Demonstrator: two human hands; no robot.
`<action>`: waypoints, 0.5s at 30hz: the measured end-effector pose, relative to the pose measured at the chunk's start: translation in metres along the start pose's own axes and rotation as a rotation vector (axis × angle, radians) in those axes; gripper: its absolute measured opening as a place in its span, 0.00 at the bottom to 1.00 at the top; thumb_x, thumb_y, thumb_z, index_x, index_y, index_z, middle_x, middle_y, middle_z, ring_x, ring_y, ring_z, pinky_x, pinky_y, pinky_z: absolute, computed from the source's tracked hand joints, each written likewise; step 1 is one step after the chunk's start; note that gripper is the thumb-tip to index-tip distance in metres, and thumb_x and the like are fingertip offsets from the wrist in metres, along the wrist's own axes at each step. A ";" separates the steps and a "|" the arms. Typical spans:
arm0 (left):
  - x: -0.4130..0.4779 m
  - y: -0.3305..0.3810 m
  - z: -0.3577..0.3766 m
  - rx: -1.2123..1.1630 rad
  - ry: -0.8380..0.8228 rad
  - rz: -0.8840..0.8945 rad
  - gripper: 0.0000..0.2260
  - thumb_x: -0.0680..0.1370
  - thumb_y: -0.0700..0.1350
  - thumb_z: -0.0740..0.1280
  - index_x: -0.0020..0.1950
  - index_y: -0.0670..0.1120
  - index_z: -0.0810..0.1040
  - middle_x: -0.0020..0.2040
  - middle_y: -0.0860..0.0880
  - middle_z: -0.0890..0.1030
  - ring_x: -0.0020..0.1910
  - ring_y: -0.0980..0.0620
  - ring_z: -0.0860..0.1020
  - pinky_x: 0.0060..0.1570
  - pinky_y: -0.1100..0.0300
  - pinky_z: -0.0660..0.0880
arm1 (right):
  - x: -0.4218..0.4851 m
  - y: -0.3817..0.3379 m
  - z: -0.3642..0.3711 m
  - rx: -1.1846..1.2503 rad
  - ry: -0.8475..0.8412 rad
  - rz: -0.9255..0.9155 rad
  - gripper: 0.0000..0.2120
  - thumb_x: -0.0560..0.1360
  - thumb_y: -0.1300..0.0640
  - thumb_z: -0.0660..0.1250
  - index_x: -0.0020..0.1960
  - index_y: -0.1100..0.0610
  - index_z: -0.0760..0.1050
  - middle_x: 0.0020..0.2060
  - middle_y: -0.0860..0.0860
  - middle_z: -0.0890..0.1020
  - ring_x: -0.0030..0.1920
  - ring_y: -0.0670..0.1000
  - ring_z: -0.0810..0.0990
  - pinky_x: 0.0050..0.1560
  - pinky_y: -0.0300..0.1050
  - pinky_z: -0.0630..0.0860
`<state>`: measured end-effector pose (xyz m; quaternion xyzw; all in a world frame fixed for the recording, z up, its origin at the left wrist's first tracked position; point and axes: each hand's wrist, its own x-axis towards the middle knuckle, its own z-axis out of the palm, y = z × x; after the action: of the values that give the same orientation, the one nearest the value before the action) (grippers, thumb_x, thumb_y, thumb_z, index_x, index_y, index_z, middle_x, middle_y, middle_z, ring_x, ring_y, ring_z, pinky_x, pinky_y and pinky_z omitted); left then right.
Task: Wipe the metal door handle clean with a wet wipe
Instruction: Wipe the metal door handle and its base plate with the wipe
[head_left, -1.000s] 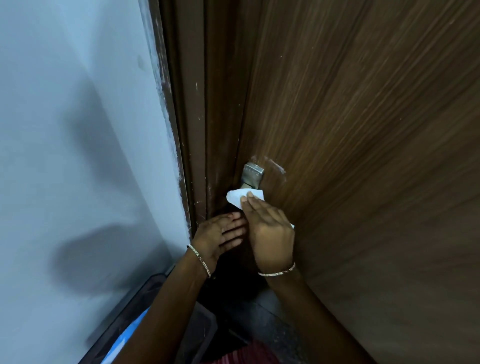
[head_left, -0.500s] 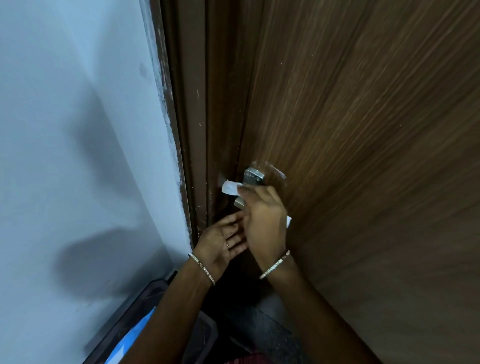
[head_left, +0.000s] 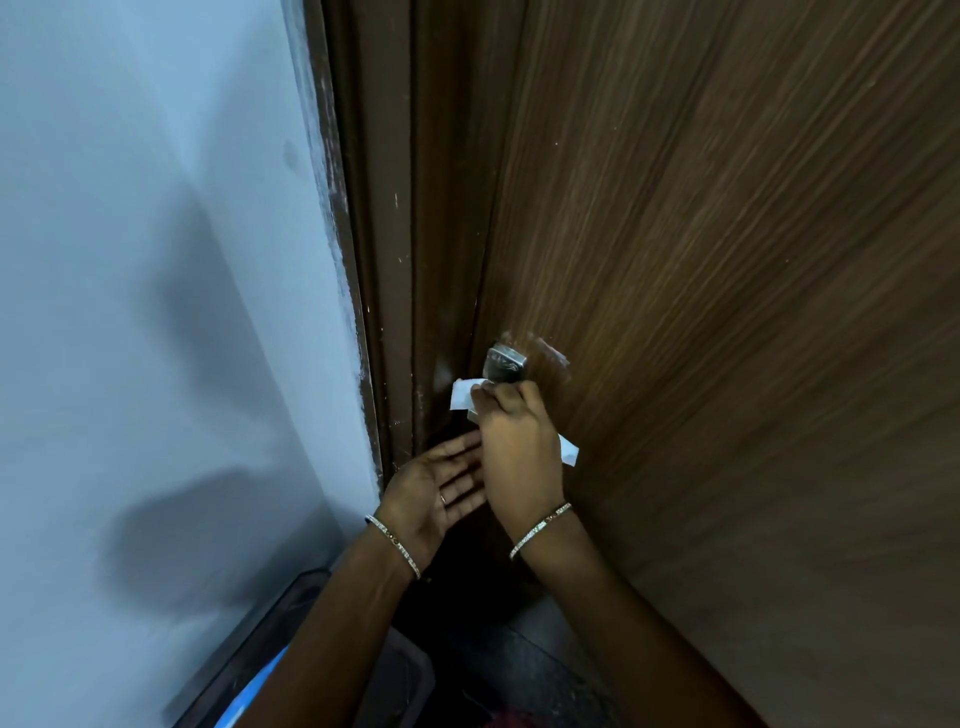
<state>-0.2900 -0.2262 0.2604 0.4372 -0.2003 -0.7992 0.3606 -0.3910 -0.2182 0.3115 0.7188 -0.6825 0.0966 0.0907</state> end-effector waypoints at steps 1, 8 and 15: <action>0.000 0.000 0.000 0.003 0.009 0.002 0.17 0.81 0.35 0.54 0.51 0.48 0.82 0.41 0.52 0.86 0.38 0.56 0.84 0.33 0.63 0.80 | -0.002 -0.003 -0.001 0.014 0.008 0.008 0.13 0.72 0.62 0.72 0.56 0.60 0.82 0.52 0.53 0.85 0.53 0.54 0.82 0.56 0.42 0.79; 0.003 0.000 0.000 0.002 -0.023 -0.017 0.10 0.81 0.41 0.60 0.55 0.48 0.81 0.48 0.51 0.87 0.44 0.55 0.86 0.44 0.57 0.80 | -0.026 0.019 -0.017 0.432 0.249 0.054 0.19 0.69 0.65 0.59 0.53 0.62 0.85 0.49 0.55 0.86 0.51 0.57 0.84 0.54 0.33 0.71; 0.004 -0.004 0.015 -0.112 -0.056 -0.082 0.08 0.78 0.40 0.64 0.55 0.45 0.80 0.50 0.47 0.87 0.48 0.50 0.86 0.44 0.54 0.81 | 0.013 0.047 -0.043 0.340 0.851 -0.198 0.09 0.79 0.70 0.67 0.57 0.67 0.83 0.54 0.58 0.86 0.55 0.56 0.83 0.58 0.48 0.78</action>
<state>-0.3059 -0.2266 0.2635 0.4015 -0.1473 -0.8352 0.3456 -0.4385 -0.2220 0.3560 0.6817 -0.4870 0.4842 0.2524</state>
